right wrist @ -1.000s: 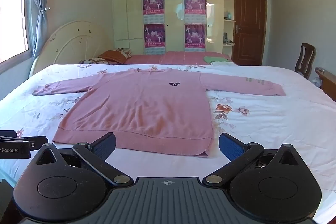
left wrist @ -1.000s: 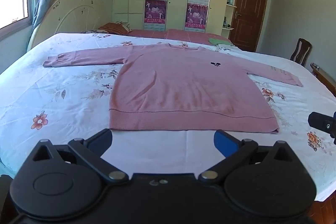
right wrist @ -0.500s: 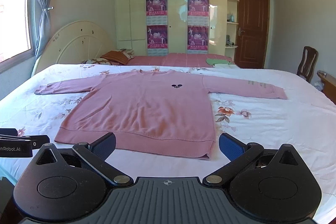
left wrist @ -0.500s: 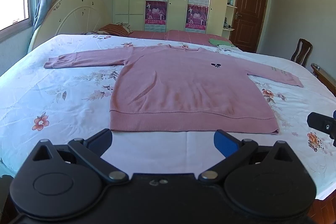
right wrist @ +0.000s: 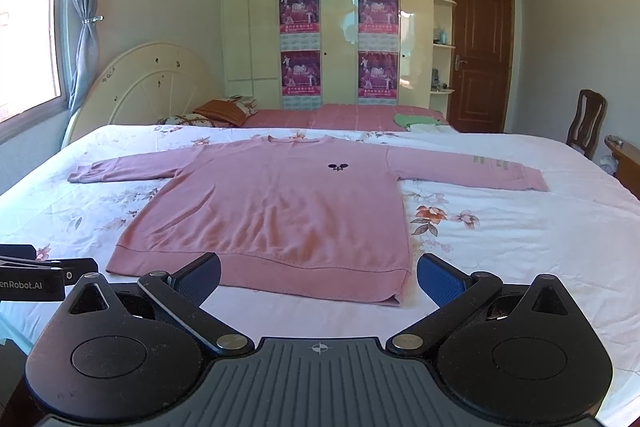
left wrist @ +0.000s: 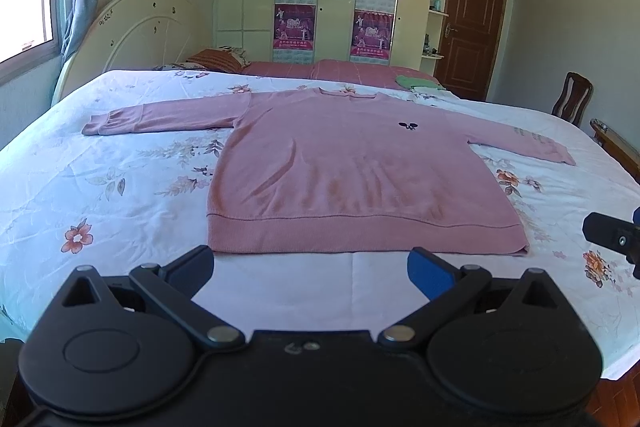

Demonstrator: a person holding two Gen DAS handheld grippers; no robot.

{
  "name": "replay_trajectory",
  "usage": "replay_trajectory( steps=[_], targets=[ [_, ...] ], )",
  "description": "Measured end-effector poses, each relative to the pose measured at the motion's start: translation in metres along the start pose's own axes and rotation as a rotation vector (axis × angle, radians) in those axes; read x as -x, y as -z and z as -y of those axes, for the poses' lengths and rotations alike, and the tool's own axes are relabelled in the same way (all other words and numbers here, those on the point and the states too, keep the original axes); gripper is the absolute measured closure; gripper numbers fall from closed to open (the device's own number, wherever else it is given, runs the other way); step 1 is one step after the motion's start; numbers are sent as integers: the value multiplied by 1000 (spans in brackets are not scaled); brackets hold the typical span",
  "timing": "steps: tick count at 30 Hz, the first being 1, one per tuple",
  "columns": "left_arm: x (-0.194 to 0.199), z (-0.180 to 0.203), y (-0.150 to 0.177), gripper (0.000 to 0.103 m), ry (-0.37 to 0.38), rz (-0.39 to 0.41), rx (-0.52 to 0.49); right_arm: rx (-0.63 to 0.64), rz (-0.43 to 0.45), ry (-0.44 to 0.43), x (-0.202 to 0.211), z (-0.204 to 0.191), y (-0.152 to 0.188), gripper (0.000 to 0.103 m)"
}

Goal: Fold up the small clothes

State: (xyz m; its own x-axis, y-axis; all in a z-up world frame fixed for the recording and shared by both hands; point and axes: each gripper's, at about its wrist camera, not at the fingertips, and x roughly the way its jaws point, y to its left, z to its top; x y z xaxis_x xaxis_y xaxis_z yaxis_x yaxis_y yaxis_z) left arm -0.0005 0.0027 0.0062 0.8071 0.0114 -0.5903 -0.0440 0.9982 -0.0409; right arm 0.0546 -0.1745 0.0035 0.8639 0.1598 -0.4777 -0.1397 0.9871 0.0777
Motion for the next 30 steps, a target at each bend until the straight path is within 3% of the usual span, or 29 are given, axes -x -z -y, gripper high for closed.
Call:
replay_trajectory(
  steps=[30],
  targets=[
    [5, -3, 2, 0, -4, 4, 4, -3, 11, -11, 2, -1, 2, 0]
  ],
)
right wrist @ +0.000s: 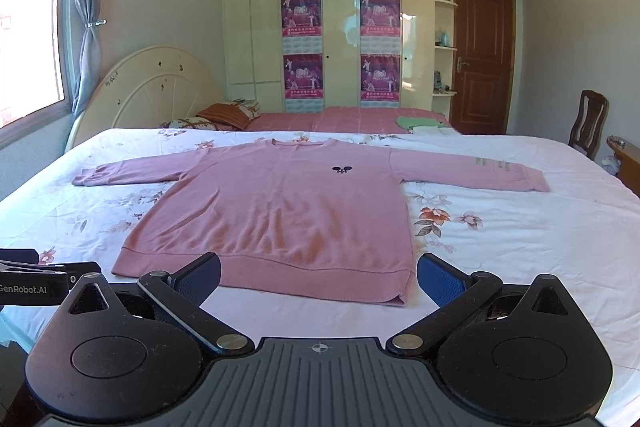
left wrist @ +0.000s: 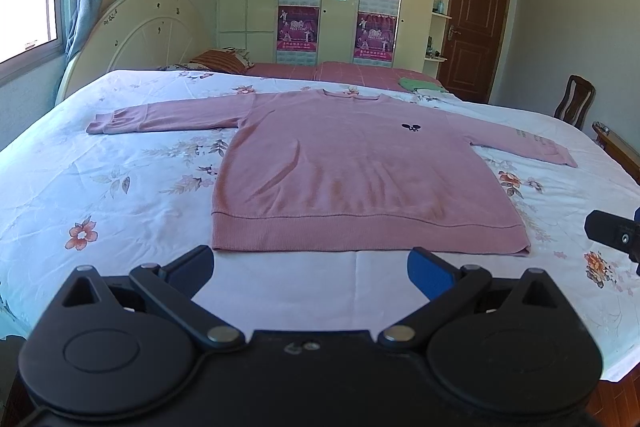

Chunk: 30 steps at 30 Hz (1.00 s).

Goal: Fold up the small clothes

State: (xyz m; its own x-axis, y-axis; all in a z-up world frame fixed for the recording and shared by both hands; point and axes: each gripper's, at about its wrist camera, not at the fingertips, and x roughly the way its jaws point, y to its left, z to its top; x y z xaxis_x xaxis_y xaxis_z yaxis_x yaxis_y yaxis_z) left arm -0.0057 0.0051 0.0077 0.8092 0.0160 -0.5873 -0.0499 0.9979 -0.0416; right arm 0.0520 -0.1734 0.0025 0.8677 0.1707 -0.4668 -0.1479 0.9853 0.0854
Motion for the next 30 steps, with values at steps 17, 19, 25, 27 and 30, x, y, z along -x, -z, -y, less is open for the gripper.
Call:
replay_trajectory(
  steps=[17, 19, 25, 27, 30],
  targets=[
    [-1, -2, 1, 0, -2, -5, 4, -2, -5, -2, -3, -2, 0, 0],
    [-1, -2, 2, 0, -2, -4, 3, -3, -6, -3, -4, -3, 0, 0],
    [-2, -3, 2, 0, 4, -7, 11, 0, -12, -1, -6, -3, 1, 0],
    [-2, -5, 2, 0, 17, -2, 34, -9, -18, 3, -7, -1, 0, 0],
    [-9, -5, 0, 0, 22, 5, 60, -26, -25, 2, -8, 3, 0, 0]
  ],
)
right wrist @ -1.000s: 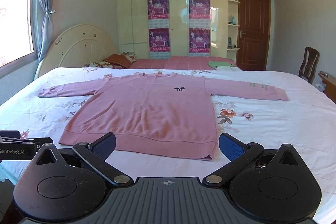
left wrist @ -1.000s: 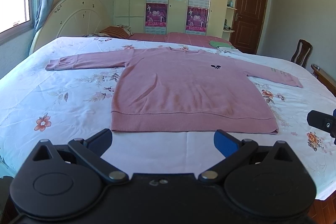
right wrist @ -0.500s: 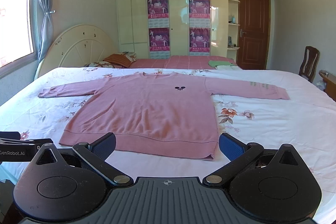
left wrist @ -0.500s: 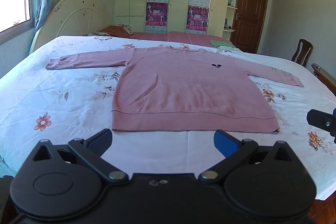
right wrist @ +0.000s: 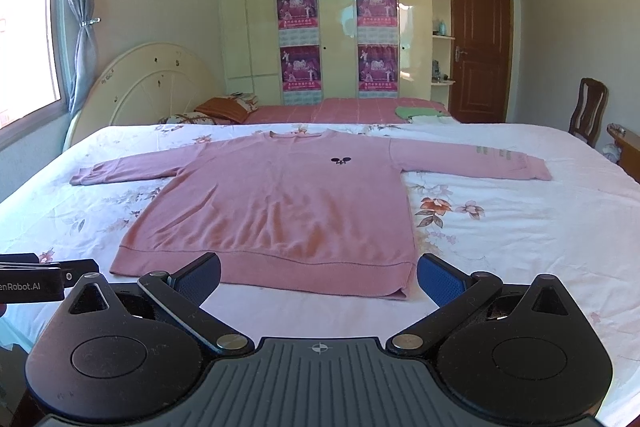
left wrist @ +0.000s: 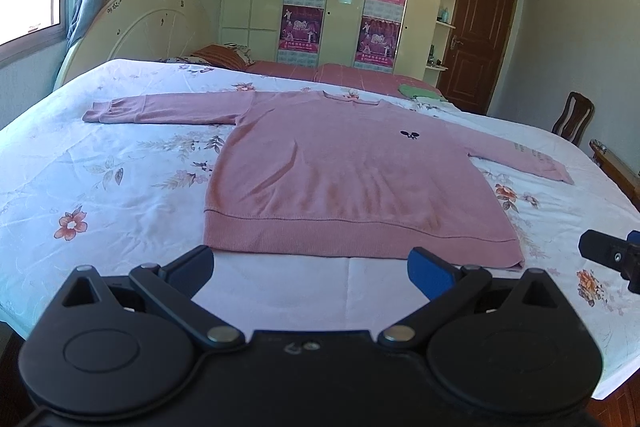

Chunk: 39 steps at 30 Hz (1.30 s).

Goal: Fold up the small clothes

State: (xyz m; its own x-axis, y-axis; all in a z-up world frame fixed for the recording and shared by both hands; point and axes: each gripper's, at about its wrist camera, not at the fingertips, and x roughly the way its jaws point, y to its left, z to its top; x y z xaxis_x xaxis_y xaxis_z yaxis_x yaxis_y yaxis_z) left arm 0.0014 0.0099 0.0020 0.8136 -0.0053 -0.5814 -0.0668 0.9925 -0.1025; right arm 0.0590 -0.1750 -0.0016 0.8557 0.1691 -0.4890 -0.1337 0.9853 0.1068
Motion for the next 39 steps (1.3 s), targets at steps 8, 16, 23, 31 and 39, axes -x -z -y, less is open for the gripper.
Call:
replay_trajectory(
  steps=[8, 16, 23, 31, 39],
  targets=[
    [-11, 23, -5, 0, -10, 127, -63, -16, 66, 170, 4, 21, -8, 0],
    [-45, 34, -30, 0, 36, 132, -50, -217, 45, 232, 1, 92, -16, 0],
    [-98, 36, -55, 1, 38, 78, -89, -224, 26, 254, -36, 125, -36, 0],
    [-179, 40, -97, 18, -83, 116, -134, -302, 83, 281, -99, 189, -70, 2],
    [-267, 39, -138, 7, -81, 81, -72, -487, 80, 311, -199, 301, -101, 54]
  ],
)
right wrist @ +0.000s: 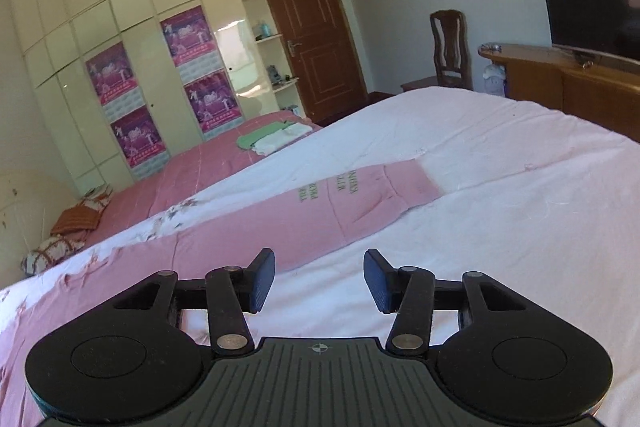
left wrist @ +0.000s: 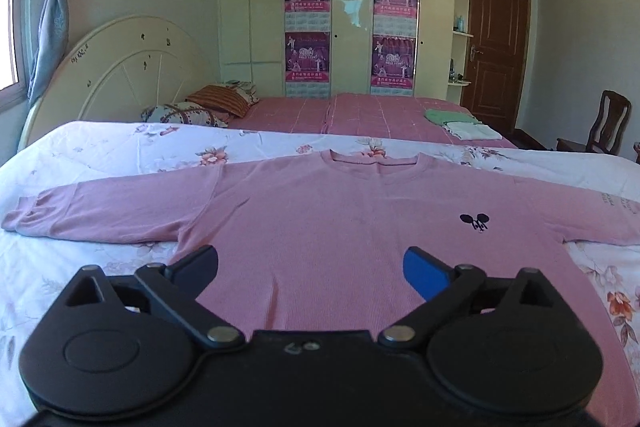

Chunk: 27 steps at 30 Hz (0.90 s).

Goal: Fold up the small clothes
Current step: 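Grasp the cuff of the green-printed sleeve with the right gripper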

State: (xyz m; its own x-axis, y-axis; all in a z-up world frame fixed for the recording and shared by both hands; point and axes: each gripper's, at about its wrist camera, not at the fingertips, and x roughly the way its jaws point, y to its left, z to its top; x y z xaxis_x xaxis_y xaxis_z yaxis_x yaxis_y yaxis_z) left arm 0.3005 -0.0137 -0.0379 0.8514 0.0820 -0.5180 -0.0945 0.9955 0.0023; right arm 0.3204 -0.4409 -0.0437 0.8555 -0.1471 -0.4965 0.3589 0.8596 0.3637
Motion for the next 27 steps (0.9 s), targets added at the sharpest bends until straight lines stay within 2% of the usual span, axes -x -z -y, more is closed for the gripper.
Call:
replay_trajectory(
  steps=[5, 9, 13, 17, 18, 19, 20, 21, 23, 24, 25, 27],
  targets=[
    [-55, -4, -2, 18, 28, -129, 80, -178, -25, 31, -82, 52, -28, 54],
    [-80, -4, 4, 17, 7, -176, 82, -244, -55, 62, -125, 79, -36, 54],
    [-98, -3, 11, 17, 3, -231, 91, -370, -111, 62, -148, 113, -36, 54],
    [-115, 3, 15, 16, -15, -271, 56, -402, -90, 26, -149, 130, -45, 54],
    [-119, 4, 16, 16, -18, -282, 47, -406, -89, 24, -148, 133, -48, 66],
    [-122, 5, 17, 16, -22, -291, 39, -396, -99, 30, -149, 135, -51, 79],
    [-124, 5, 17, 16, -21, -298, 35, -383, -113, 30, -151, 137, -55, 95],
    [-125, 5, 18, 15, -21, -300, 31, -364, -104, 31, -147, 138, -58, 95],
    [-126, 7, 19, 12, -26, -297, 18, -264, -30, 40, -127, 131, -68, 96],
    [-128, 8, 19, 10, -28, -299, 12, -181, 29, 42, -117, 125, -70, 96],
    [-129, 8, 20, 10, -27, -303, 10, -101, 35, 83, -116, 122, -68, 96],
    [-129, 8, 19, 10, -21, -304, 7, -96, -97, 154, -134, 134, -60, 96]
  ],
)
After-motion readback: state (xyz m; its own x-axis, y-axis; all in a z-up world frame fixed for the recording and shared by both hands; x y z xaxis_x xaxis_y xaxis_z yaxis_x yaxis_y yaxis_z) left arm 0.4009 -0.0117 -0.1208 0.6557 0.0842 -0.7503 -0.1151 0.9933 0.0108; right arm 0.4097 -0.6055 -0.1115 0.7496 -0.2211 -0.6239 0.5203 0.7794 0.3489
